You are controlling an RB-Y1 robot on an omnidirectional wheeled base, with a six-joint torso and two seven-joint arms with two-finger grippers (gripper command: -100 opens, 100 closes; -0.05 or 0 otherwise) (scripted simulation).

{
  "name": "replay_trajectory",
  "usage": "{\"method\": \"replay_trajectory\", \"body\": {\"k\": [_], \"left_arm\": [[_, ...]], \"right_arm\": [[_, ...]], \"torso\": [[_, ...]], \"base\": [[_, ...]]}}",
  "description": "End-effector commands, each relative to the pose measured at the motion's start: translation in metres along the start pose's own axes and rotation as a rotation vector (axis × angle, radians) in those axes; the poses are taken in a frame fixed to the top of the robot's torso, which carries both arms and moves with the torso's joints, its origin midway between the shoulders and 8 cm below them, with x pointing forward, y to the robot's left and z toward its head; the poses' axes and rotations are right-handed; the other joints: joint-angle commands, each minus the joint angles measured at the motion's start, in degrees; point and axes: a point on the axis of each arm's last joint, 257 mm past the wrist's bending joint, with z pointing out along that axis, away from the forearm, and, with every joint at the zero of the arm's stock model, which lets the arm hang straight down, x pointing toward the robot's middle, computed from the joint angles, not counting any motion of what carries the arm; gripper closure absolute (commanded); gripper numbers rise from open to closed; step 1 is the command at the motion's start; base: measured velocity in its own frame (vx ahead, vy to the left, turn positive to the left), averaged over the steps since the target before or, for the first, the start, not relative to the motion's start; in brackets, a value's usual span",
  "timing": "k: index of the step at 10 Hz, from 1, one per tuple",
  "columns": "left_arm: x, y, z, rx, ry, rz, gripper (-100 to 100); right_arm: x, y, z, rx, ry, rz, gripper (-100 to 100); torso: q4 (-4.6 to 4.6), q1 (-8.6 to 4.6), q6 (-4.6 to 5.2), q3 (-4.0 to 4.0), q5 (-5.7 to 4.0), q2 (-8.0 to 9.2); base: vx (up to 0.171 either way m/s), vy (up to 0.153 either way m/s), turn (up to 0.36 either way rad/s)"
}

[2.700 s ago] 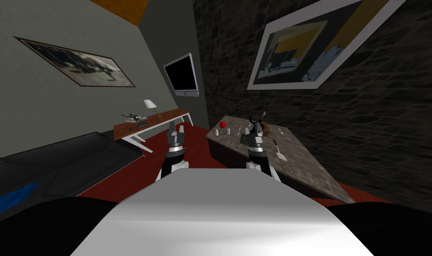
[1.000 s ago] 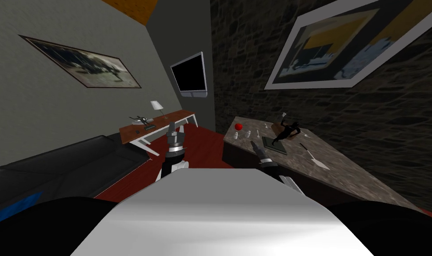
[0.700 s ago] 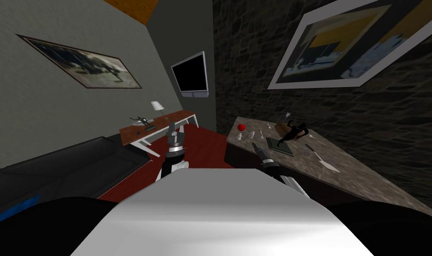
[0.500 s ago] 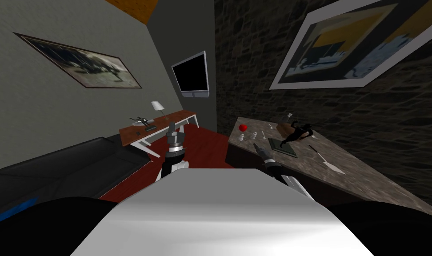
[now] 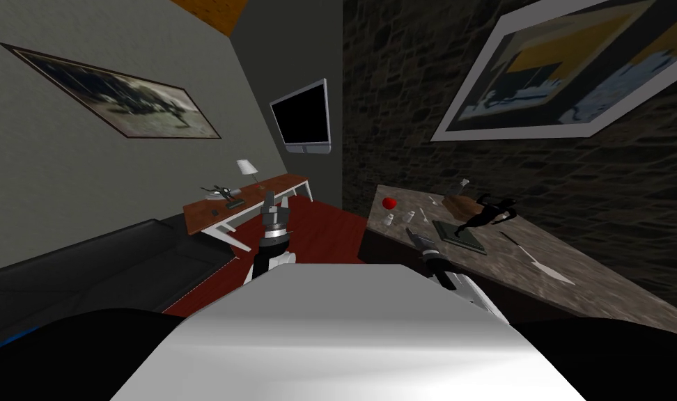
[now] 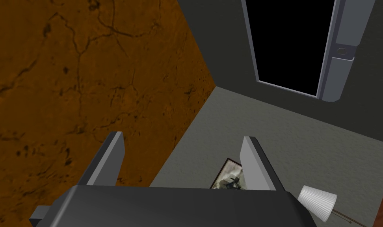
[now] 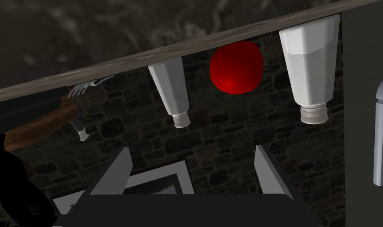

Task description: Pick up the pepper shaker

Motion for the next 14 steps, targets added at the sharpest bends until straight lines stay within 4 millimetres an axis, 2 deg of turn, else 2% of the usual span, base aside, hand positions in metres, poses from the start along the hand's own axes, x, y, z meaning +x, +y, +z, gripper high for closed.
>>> {"method": "replay_trajectory", "body": {"k": [1,4,7,8,11,14], "left_arm": [[0.000,0.000,0.000,0.000,0.000,0.000,0],[0.000,0.000,0.000,0.000,0.000,0.000,0],[0.000,0.000,0.000,0.000,0.000,0.000,0],[0.000,0.000,0.000,0.000,0.000,0.000,0],[0.000,0.000,0.000,0.000,0.000,0.000,0],[0.000,0.000,0.000,0.000,0.000,0.000,0]], "right_arm": [[-0.004,-0.009,0.003,0.026,0.003,-0.028,-100],[-0.007,-0.049,0.017,0.135,0.013,-0.115,-100],[-0.012,-0.079,0.031,0.230,0.018,-0.168,-100],[-0.012,-0.079,0.031,0.230,0.018,-0.168,-100],[-0.017,-0.098,0.044,0.306,0.022,-0.194,-100],[-0.021,-0.109,0.055,0.360,0.025,-0.201,-100]], "torso": [[0.00,0.00,0.00,0.00,0.00,0.00],[0.05,-0.16,0.01,0.13,-0.04,0.23],[0.02,-0.11,-0.01,0.05,-0.03,0.09],[0.01,-0.15,0.00,0.04,-0.03,0.07],[0.05,-0.37,0.01,0.13,-0.08,0.24],[0.03,-0.33,0.00,0.08,-0.07,0.16]], "base": [[0.066,0.059,-0.008],[0.064,0.070,-0.024],[0.102,0.078,-0.025],[0.067,0.031,-0.008],[0.063,0.017,-0.019],[0.077,0.023,-0.013]]}}
